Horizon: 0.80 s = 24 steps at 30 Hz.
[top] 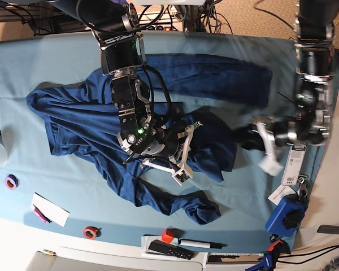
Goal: Layout the t-shirt on the table in an organized manner, then fold the t-shirt properly
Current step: 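Move the right gripper over the shirt middle and grasp the fabric, then grasp the shirt body fabric with the left gripper beside the right gripper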
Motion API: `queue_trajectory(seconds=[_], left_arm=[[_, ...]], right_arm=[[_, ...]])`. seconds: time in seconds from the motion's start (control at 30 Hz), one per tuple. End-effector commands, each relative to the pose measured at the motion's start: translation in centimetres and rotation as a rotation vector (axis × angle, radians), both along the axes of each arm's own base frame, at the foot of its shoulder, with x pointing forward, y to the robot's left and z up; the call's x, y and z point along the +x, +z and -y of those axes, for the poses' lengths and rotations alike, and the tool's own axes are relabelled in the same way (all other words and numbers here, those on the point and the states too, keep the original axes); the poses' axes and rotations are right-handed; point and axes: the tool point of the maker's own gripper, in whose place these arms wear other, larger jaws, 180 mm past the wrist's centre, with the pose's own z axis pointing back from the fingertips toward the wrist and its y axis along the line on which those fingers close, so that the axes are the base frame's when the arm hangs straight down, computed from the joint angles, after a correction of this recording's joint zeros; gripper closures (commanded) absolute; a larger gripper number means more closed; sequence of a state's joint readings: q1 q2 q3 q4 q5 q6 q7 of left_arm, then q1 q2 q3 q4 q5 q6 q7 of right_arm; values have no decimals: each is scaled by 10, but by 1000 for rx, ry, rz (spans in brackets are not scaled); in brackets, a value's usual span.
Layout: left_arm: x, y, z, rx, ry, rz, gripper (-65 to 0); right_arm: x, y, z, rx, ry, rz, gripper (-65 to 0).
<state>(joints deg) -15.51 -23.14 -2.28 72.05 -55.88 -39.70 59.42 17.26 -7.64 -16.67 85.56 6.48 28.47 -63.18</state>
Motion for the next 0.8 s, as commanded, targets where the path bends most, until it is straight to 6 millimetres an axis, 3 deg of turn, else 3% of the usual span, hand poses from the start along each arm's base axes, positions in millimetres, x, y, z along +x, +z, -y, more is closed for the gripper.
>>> queue_trajectory(seconds=[0.0, 0.17, 0.3, 0.33, 0.4, 0.5, 0.53, 0.77], left_arm=[[13, 17, 4, -12, -3, 71, -323], [20, 6, 29, 112, -90, 136, -323], [31, 14, 39, 141, -113, 179, -323], [33, 16, 40, 139, -113, 186, -322], [37, 21, 39, 140, -112, 197, -322], [45, 30, 38, 145, -110, 219, -322], [48, 34, 37, 144, -108, 228, -322], [53, 42, 38, 136, -108, 244, -322]], right_arm=[[9, 18, -6, 25, 5, 46, 0], [5, 13, -3, 8, -4, 18, -20], [-6, 5, -10, 52, 10, -23, -191], [-9, 2, -11, 58, 11, -33, -197], [-14, -6, -6, 49, -23, -59, -189], [-17, -21, 17, -67, -76, -93, -20], [-17, -24, 23, -101, -84, -98, 0], [-9, -28, 48, -173, -152, -71, 0]])
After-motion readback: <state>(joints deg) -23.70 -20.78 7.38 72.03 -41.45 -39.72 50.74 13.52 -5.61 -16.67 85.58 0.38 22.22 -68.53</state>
